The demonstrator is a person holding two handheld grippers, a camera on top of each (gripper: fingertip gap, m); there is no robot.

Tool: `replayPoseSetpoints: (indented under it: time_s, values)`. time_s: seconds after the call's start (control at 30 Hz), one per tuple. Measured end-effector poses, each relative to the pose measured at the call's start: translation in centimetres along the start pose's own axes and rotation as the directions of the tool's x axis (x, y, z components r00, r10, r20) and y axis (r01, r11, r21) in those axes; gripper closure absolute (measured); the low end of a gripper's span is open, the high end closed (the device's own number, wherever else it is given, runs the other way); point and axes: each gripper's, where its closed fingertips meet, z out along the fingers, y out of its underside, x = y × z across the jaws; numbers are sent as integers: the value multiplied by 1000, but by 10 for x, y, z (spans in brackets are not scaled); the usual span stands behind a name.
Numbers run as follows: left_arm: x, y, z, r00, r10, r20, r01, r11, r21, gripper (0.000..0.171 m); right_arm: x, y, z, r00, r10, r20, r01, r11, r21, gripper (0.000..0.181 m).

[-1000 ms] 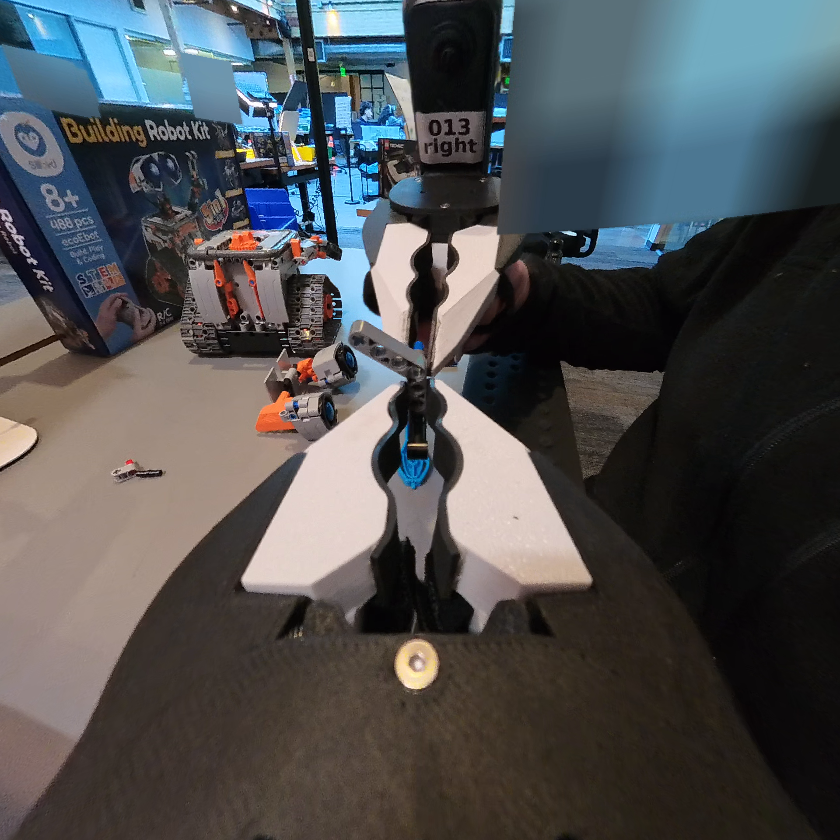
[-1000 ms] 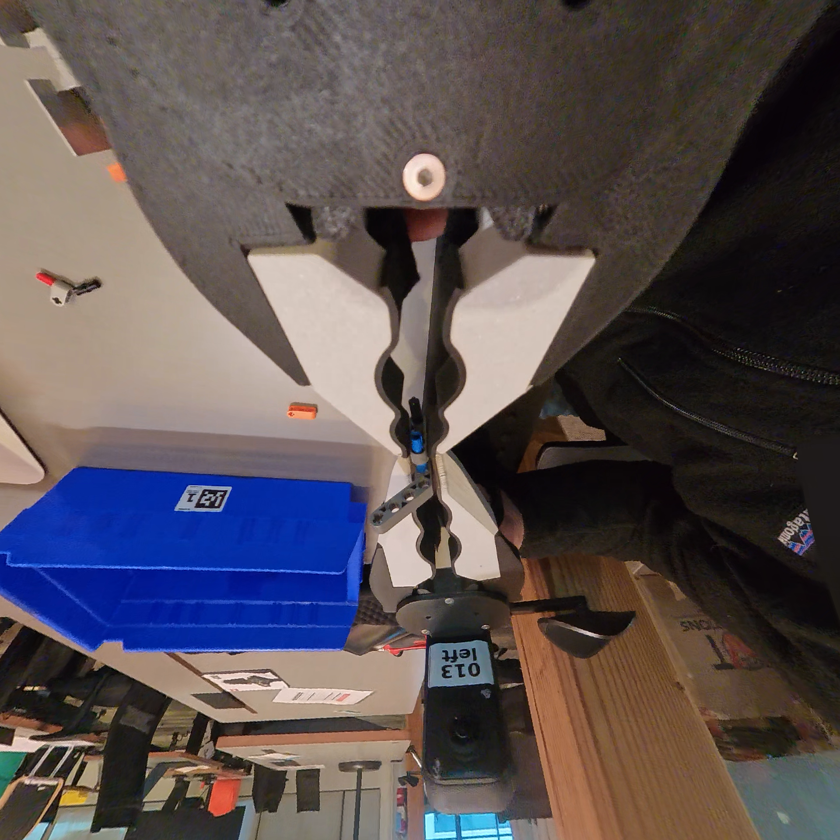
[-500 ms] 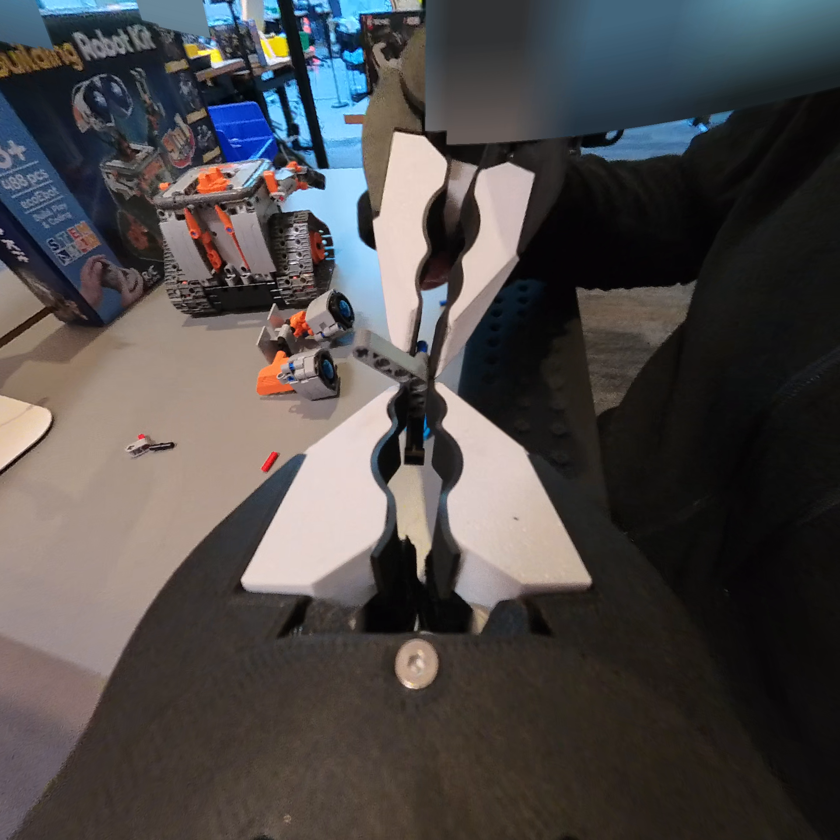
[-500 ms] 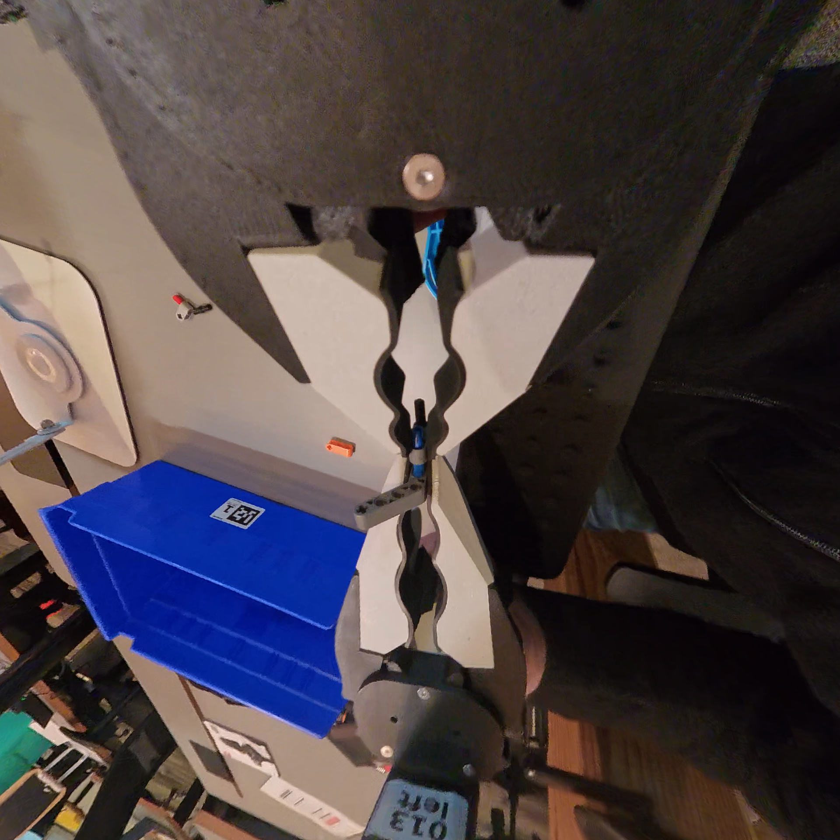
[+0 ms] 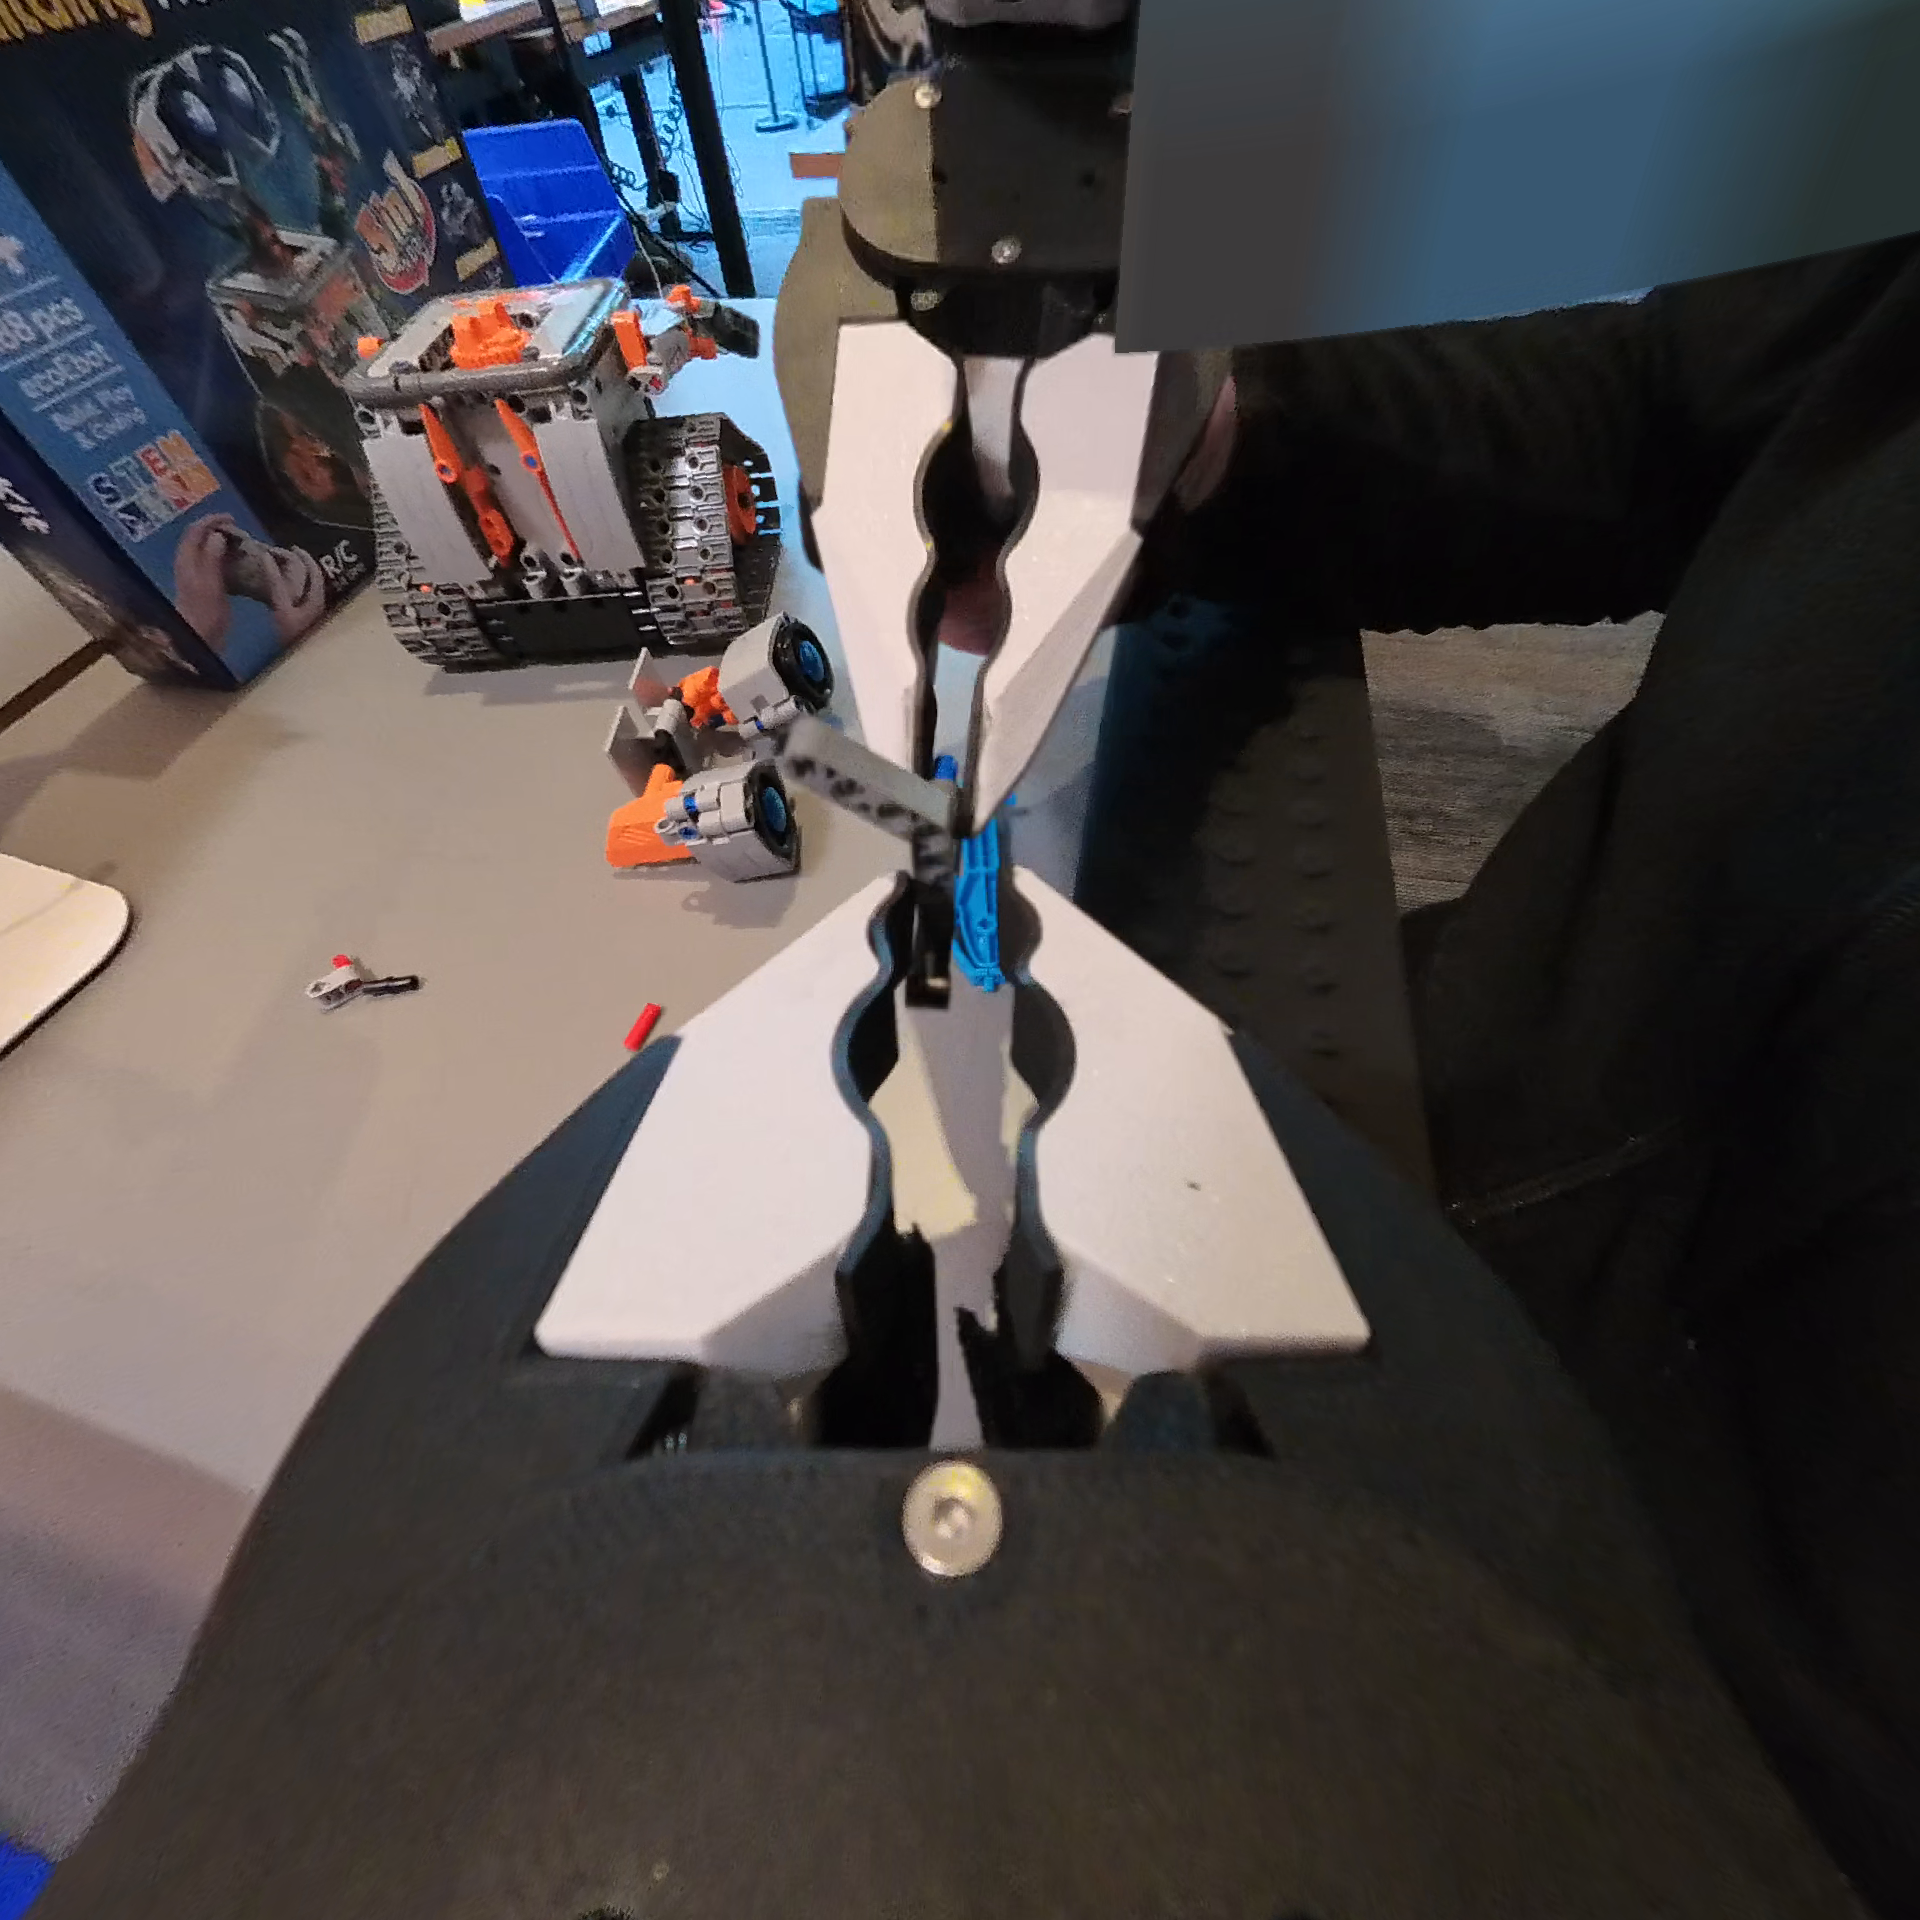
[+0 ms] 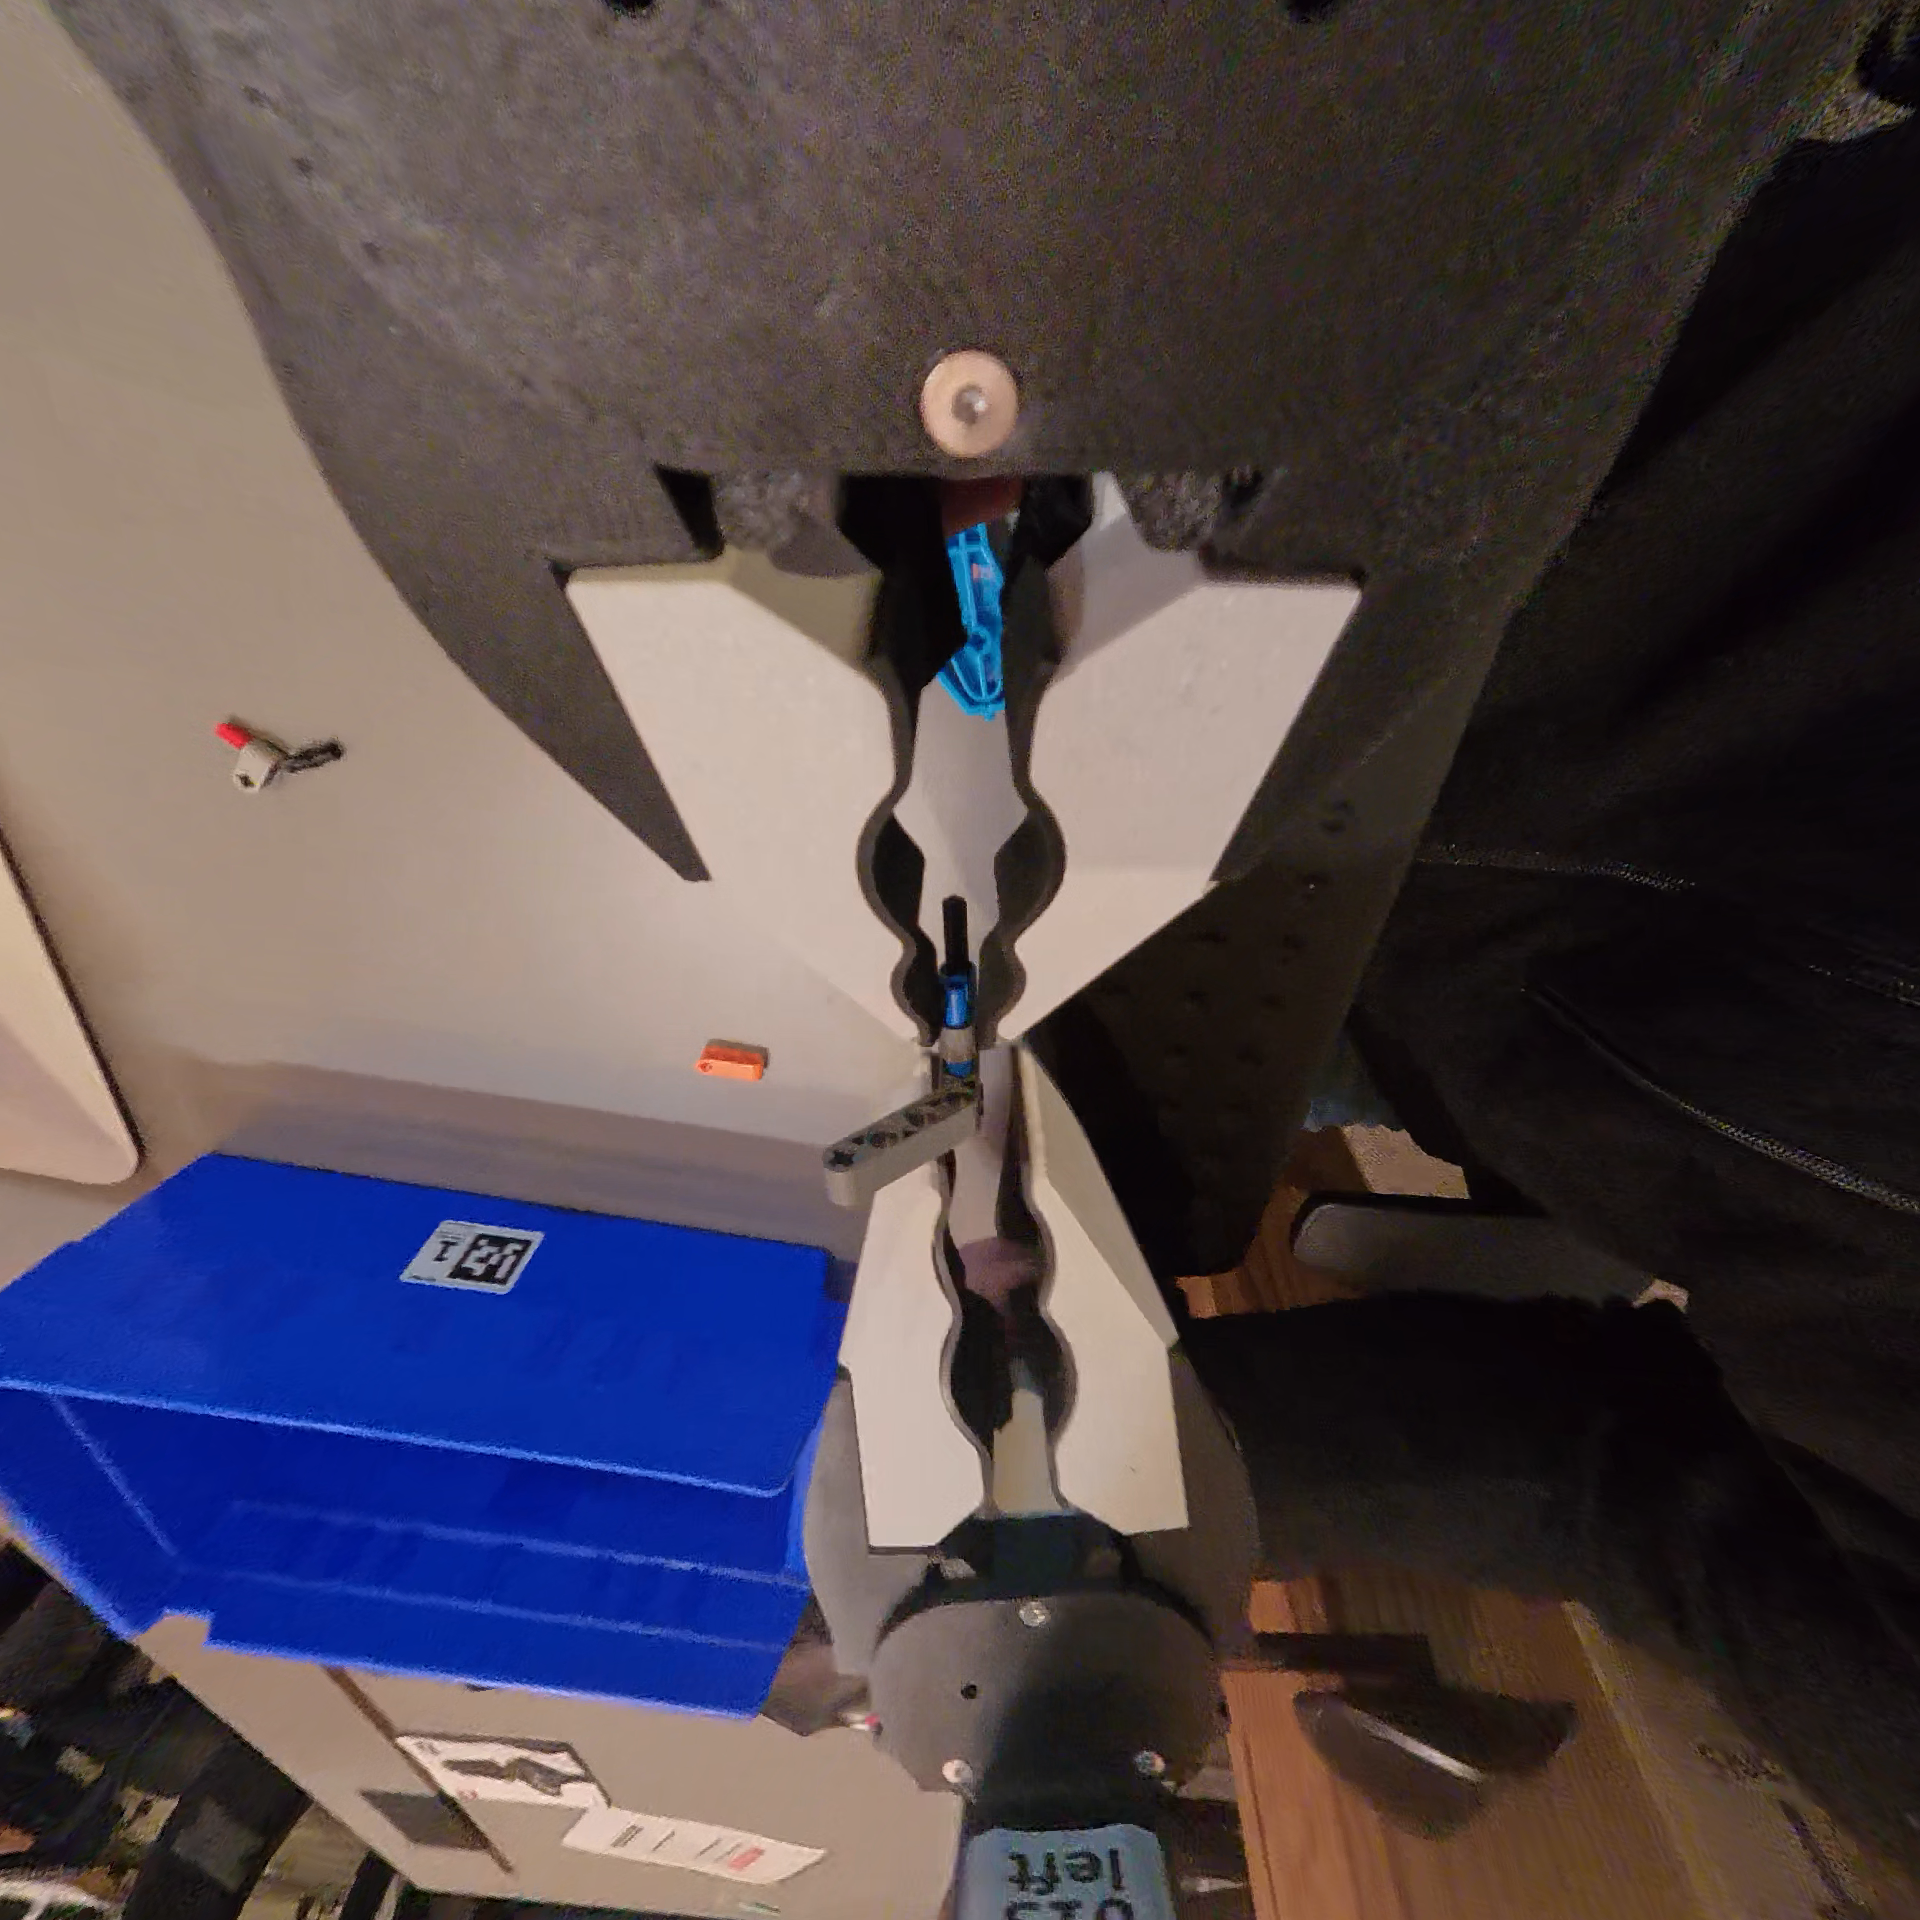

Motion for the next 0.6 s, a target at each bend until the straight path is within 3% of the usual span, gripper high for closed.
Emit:
replayPoseSetpoints:
  time_s: [0.13, 0.3, 0.6]
  values:
    - [3, -3, -2, 1000, -8, -6, 8, 999, 37, 171, -1, -5, -3, 1000, 23, 17, -24, 999, 36, 177]
    - [4, -5, -3, 1000, -14, -10, 15, 998, 59, 171, -4, -7, -3, 1000, 8, 13, -9, 999, 51, 177]
    - [4, 10, 6, 992, 108, 59, -104, 993, -64, 171, -6, 2, 7, 997, -69, -30, 69, 997, -19, 178]
